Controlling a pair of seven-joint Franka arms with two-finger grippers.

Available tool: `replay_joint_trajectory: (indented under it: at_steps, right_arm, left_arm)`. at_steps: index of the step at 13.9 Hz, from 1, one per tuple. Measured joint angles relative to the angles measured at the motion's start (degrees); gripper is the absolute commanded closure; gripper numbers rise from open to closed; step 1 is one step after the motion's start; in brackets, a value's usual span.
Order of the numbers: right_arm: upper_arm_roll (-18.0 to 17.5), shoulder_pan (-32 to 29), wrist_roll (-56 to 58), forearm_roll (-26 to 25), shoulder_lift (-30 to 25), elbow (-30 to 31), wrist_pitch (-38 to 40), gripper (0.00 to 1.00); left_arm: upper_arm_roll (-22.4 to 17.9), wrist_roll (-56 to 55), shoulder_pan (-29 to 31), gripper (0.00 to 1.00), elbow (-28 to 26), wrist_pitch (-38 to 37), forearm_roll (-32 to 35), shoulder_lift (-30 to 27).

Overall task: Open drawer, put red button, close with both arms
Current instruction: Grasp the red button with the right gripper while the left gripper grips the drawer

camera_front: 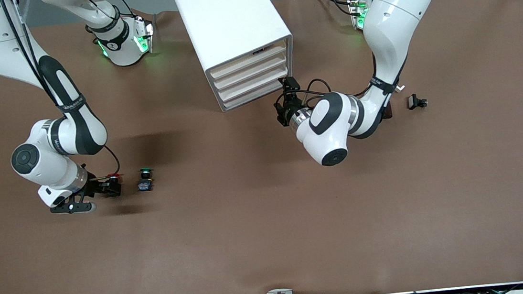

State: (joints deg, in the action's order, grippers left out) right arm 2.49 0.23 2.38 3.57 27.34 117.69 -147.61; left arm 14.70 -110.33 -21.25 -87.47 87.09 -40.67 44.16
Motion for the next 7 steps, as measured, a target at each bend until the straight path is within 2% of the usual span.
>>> replay_joint_trajectory:
  at_steps: [3, 5, 6, 7]
  right_arm:
    - [0.00, 0.02, -0.80, 0.00, 0.37, 0.70, 0.06, 0.00]
    - [0.00, 0.02, -1.16, 0.00, 0.46, 1.09, 0.08, 0.00]
    - [0.00, 0.03, -1.80, 0.00, 0.57, 1.30, 0.09, 0.00]
    - [-0.01, 0.10, -2.44, 0.00, 0.78, 1.44, 0.09, 0.07]
  left_arm:
    - [-0.03, -8.02, -0.16, 0.00, 0.06, 0.56, -6.96, 1.79]
    - [0.00, -11.66, -0.30, 0.00, 0.15, 0.66, -9.27, 2.59]
    - [0.01, -12.48, -0.52, 0.08, 0.15, 0.66, -9.60, 2.82]
    - [0.01, -13.23, -0.86, 0.11, 0.14, 0.66, -10.19, 3.09]
